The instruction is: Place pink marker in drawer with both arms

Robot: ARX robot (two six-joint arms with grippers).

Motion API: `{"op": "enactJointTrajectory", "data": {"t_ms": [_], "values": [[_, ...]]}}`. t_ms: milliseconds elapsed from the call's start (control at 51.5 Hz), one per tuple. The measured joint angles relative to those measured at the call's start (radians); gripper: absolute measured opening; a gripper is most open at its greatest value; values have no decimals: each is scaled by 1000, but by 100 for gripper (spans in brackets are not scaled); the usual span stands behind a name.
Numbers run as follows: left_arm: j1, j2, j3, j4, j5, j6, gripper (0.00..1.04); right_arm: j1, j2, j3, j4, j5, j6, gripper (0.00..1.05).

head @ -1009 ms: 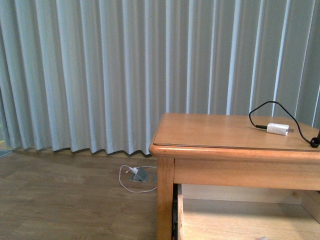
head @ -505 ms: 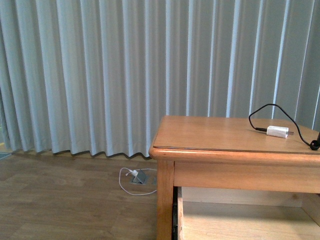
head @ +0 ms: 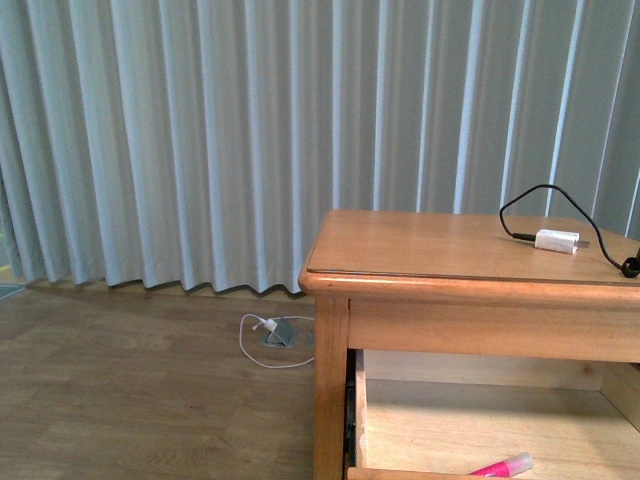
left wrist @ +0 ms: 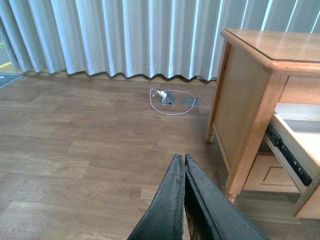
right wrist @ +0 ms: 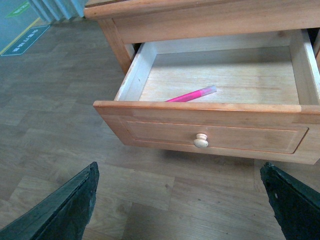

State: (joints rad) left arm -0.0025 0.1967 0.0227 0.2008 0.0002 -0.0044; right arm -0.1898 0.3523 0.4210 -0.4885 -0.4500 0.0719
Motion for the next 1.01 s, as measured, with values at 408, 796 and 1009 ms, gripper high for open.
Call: {"op": "enactJointTrajectory", "data": {"t_ms": [408,796,1009], "values": [[0,-192,0,-200,0,0,40,71,-64,-90,270,251,-9,96],[0,-192,0,-200,0,0,99,101,649,-14,388,174,-24,96],[0,-192,0,-200,0,0,99,131,991,69,537,206,-15,96]]}}
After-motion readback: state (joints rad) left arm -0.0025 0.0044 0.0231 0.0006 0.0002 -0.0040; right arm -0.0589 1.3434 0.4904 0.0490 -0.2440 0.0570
